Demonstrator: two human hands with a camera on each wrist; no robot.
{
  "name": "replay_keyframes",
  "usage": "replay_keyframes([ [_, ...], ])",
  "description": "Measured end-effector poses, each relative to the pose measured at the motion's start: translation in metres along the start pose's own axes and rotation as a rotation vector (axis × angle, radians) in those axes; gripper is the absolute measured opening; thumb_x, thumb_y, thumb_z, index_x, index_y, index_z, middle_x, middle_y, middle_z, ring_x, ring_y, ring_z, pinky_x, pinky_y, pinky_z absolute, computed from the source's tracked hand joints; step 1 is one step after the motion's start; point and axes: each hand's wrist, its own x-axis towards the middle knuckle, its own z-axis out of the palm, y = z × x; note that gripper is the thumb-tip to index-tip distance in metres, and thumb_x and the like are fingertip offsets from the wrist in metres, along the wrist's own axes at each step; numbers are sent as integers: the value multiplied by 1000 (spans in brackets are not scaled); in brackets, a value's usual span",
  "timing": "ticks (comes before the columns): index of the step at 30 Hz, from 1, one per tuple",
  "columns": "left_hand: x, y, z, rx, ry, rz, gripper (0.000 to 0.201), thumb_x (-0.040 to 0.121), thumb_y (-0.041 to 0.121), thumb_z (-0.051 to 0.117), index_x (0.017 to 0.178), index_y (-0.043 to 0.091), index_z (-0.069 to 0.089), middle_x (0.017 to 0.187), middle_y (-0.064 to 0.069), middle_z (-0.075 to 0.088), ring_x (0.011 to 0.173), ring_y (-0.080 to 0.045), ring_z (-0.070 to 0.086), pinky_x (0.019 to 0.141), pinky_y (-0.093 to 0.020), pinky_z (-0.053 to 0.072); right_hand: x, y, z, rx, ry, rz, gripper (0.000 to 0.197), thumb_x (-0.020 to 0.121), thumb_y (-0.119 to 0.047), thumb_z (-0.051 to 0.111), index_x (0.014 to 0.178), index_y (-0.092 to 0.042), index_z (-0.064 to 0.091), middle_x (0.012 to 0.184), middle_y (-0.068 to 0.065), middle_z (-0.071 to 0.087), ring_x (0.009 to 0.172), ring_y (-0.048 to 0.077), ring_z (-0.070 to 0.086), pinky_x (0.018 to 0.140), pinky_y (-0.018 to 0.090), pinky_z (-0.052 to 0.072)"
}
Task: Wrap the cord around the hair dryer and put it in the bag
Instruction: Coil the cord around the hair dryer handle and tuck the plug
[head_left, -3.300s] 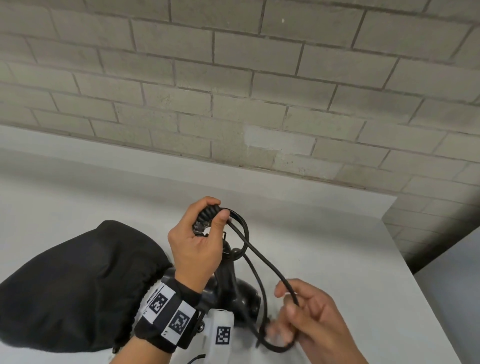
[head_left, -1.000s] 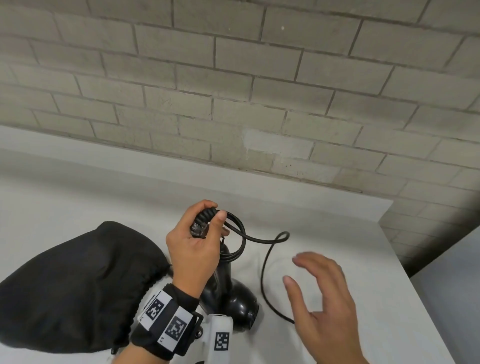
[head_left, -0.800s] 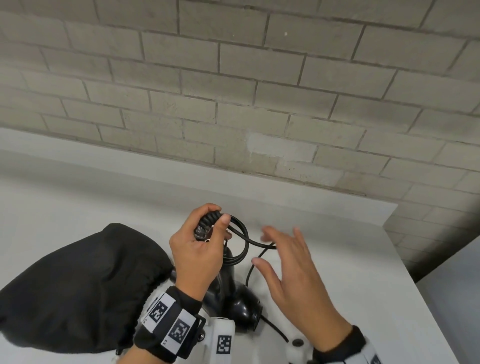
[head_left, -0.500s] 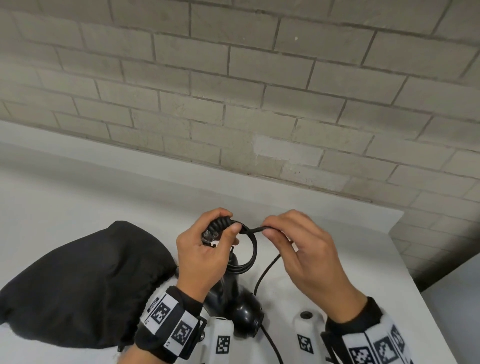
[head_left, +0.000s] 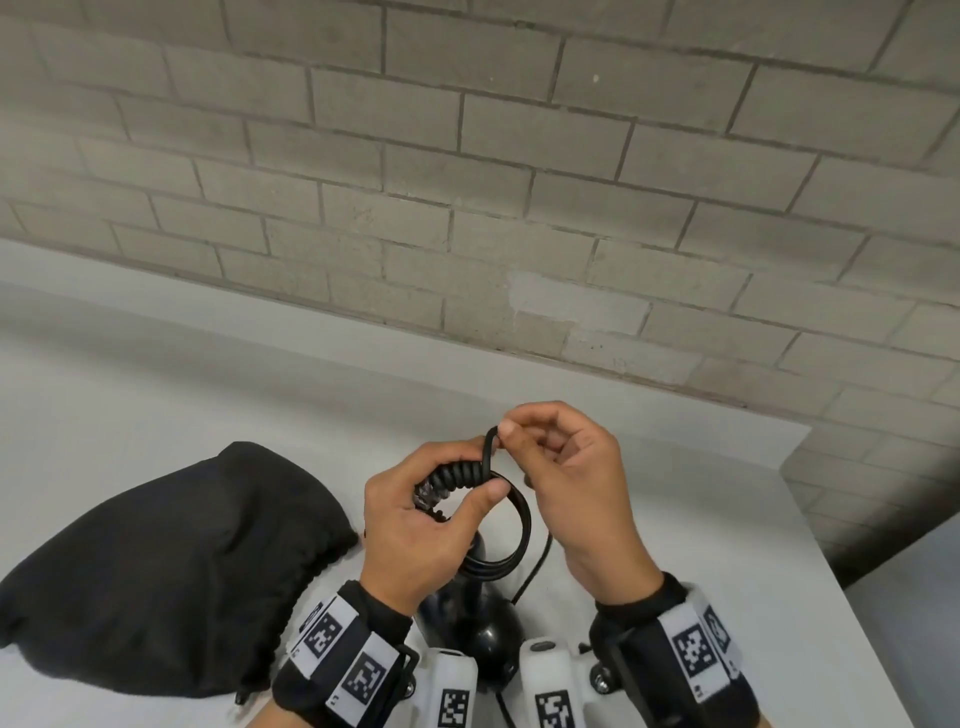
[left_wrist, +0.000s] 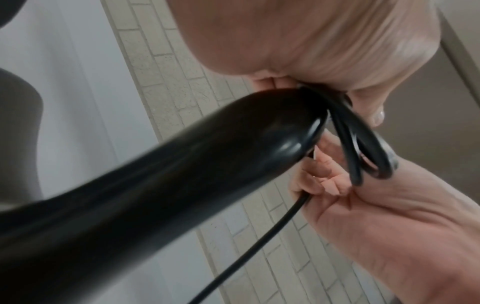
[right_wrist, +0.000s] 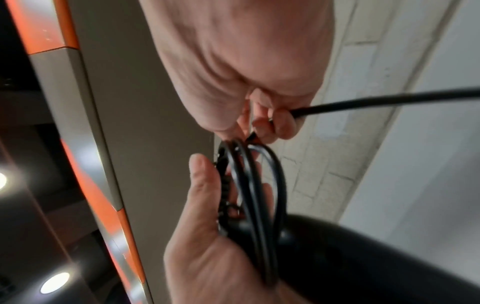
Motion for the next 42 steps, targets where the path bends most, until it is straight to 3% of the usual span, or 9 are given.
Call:
replay_keyframes([
  [5, -3, -6, -2, 73, 67, 16, 26, 84, 44, 73, 95, 21, 71, 104, -12, 73, 124, -20, 59, 93, -41, 53, -12, 13, 5, 2, 65, 111, 5, 88, -18, 71, 85, -17, 75, 87, 0, 76, 79, 24, 72, 80, 35, 58],
  [12, -2, -4, -2, 103, 182, -5, 29, 86, 55, 66, 97, 27, 68, 105, -1, 64, 109, -19, 62, 89, -25, 51, -33, 13, -3, 23, -131, 114, 22, 90, -37, 65, 97, -19, 76, 85, -5, 74, 70, 2, 62, 72, 24, 52],
  [16, -3, -2, -1, 75, 163, -30, 27, 88, 44, 68, 94, 18, 70, 96, -6, 70, 110, -24, 64, 89, -37, 54, -42, 23, -7, 9, -245, 154, 23, 80, -14, 79, 102, -16, 73, 100, 6, 75, 92, 20, 72, 85, 41, 59],
  [22, -4, 11, 3, -18, 151, -152, 21, 82, 32, 72, 94, 16, 70, 90, 5, 73, 85, -11, 71, 77, -15, 52, -38, 27, -14, -38, -263, 162, 15, 79, -9, 78, 92, -16, 74, 90, 9, 73, 91, 35, 68, 87, 56, 55],
  [27, -3, 18, 9, -70, 193, -290, 17, 80, 30, 79, 90, 18, 73, 83, 1, 74, 81, -16, 70, 76, -21, 54, -37, 24, -15, -187, -236, 73, 13, 81, -14, 76, 87, -25, 71, 86, -6, 71, 89, 14, 67, 87, 35, 54],
  [31, -1, 22, 15, -81, 253, -306, 14, 78, 24, 76, 88, 15, 73, 82, 3, 74, 79, -10, 70, 74, -15, 52, -51, 28, -2, -459, 105, -143, 35, 78, -24, 79, 103, -35, 58, 106, -23, 61, 100, 6, 56, 85, 16, 42],
  [35, -2, 24, 20, -61, 261, -279, 13, 79, 21, 76, 89, 13, 72, 84, 3, 74, 79, -10, 71, 73, -13, 52, -62, 40, 10, -829, 172, -547, 25, 87, -18, 65, 109, -23, 54, 99, -12, 59, 89, 13, 55, 74, 28, 50],
  [39, -2, 23, 20, -32, 262, -237, 17, 78, 23, 75, 91, 11, 72, 83, 1, 73, 80, -8, 70, 74, -13, 52, -63, 34, 13, -937, 158, -483, 21, 94, -24, 55, 112, -15, 62, 86, -10, 58, 76, 17, 58, 60, 30, 55],
  [42, -2, 20, 20, 8, 259, -202, 24, 77, 23, 75, 93, 7, 71, 89, -6, 72, 82, -7, 70, 75, -11, 50, -62, 18, 13, -768, 41, -189, 14, 95, -20, 60, 106, -25, 66, 80, -22, 60, 87, 6, 57, 69, 20, 52],
])
